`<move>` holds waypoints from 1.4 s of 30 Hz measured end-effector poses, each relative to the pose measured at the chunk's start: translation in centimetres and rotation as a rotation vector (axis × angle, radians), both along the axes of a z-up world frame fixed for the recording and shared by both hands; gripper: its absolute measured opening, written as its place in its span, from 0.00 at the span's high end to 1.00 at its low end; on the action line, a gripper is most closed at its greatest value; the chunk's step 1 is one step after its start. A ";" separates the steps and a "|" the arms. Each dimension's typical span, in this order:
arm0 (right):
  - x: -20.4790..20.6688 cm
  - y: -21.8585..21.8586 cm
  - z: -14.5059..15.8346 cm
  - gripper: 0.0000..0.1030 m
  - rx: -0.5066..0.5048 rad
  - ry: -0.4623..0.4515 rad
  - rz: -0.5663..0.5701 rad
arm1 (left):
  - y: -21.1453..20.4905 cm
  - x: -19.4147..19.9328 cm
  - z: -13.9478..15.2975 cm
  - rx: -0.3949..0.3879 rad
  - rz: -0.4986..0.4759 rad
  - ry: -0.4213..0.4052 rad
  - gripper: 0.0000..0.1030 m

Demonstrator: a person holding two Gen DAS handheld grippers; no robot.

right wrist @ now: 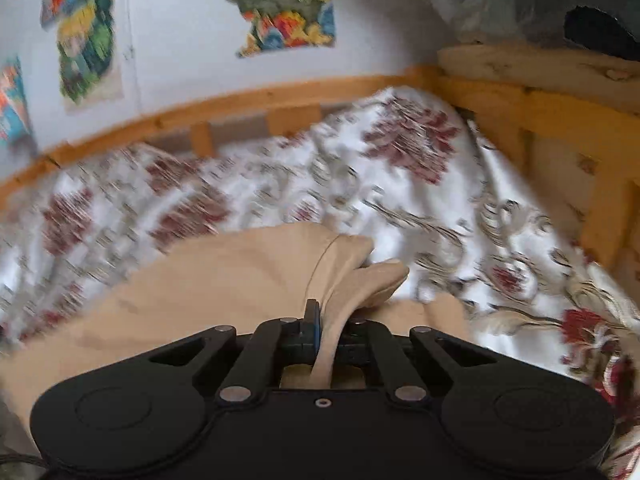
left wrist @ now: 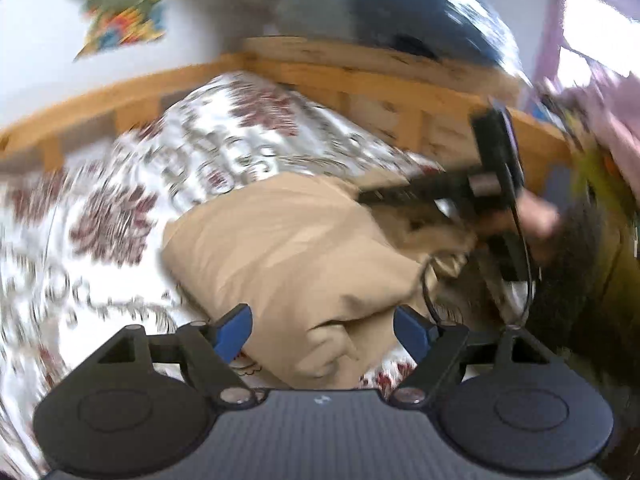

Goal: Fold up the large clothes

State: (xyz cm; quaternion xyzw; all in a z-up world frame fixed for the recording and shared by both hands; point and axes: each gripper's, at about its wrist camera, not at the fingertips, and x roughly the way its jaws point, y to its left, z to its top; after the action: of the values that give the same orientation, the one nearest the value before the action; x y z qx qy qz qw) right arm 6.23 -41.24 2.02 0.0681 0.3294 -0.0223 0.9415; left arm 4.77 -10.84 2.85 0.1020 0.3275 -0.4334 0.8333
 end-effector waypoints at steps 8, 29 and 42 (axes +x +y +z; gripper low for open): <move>0.3 2.2 -1.5 0.99 -0.244 0.015 0.057 | 0.3 6.5 -2.0 -0.147 0.212 0.268 0.19; 2.2 5.8 1.3 0.61 -0.319 -0.193 0.106 | 0.8 7.6 -11.3 -0.216 0.284 0.457 0.01; 6.5 7.1 -8.2 0.94 -0.263 0.009 0.133 | 0.3 7.5 -11.8 -0.223 0.246 0.441 0.00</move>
State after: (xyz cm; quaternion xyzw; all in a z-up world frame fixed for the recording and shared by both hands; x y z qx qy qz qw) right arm 12.68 -34.12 -6.19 -0.0779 0.3317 -0.0029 0.9402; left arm 12.30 -10.52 -8.94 -0.1280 0.4612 -0.3740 0.7944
